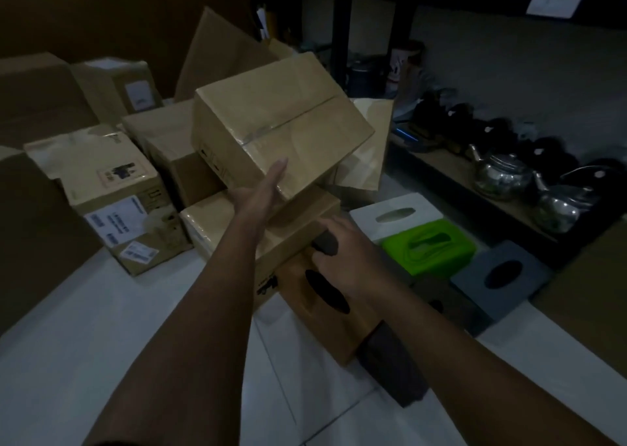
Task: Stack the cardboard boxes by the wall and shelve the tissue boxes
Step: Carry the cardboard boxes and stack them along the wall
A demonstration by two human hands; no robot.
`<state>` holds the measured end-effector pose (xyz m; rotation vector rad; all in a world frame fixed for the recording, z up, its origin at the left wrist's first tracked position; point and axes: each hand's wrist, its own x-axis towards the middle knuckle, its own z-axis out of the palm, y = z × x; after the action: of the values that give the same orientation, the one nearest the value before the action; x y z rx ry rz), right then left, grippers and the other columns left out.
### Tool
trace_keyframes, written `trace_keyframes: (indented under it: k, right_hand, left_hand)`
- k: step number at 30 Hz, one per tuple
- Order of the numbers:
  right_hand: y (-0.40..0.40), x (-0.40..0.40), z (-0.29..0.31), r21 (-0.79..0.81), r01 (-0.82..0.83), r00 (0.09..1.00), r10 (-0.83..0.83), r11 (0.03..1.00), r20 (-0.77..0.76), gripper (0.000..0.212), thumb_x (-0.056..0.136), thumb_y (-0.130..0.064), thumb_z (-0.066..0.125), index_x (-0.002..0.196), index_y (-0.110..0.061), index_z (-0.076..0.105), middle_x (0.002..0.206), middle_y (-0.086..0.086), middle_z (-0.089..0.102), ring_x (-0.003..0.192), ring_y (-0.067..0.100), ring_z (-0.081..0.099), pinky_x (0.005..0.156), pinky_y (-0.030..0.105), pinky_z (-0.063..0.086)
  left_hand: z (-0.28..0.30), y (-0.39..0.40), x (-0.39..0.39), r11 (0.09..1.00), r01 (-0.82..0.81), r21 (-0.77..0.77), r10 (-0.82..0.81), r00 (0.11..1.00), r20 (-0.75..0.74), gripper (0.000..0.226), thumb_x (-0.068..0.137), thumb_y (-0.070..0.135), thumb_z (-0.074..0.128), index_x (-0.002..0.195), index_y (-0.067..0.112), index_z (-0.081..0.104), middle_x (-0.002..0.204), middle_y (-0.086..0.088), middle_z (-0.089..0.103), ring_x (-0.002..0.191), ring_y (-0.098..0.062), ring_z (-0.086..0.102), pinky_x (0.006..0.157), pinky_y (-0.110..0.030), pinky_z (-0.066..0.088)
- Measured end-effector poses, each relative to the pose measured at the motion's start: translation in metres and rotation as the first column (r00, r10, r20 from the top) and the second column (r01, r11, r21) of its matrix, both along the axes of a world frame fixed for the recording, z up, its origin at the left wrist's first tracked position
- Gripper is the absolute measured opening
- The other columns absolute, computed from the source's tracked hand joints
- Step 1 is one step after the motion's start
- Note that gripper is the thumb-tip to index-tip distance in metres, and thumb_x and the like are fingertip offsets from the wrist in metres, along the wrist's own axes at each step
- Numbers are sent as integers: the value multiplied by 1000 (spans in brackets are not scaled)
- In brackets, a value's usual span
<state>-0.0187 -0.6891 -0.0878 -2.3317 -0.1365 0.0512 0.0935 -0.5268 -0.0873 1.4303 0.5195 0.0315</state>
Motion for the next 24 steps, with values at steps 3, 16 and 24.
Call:
trace_keyframes:
  k: [3, 16, 24]
  right_hand:
    - [-5, 1, 1, 50, 4, 1000, -4, 999, -8, 59, 92, -21, 61, 149, -24, 45, 152, -3, 40, 138, 20, 40, 111, 40, 40]
    - [-17, 3, 42, 300, 235, 972, -222, 925, -79, 60, 93, -28, 67, 147, -35, 44, 137, -8, 47, 124, 11, 47, 91, 24, 41]
    - [7, 45, 66, 722, 605, 793, -334, 335, -509, 138, 44, -76, 84, 152, -38, 7, 142, 10, 47, 123, 36, 52, 100, 65, 46]
  left_hand:
    - [-3, 6, 14, 992, 103, -79, -106, 994, -34, 137, 38, 81, 86, 150, 18, 40, 139, -5, 59, 116, -26, 63, 94, -46, 56]
    - [-36, -2, -22, 960, 213, 185, -227, 972, 62, 148, 54, 53, 95, 157, 47, -10, 168, 1, 8, 148, -34, 26, 104, -62, 46]
    - [-88, -12, -41, 945, 265, 193, -300, 937, 181, 115, 74, 0, 78, 141, 71, 19, 161, 1, 25, 143, -27, 37, 91, -50, 59]
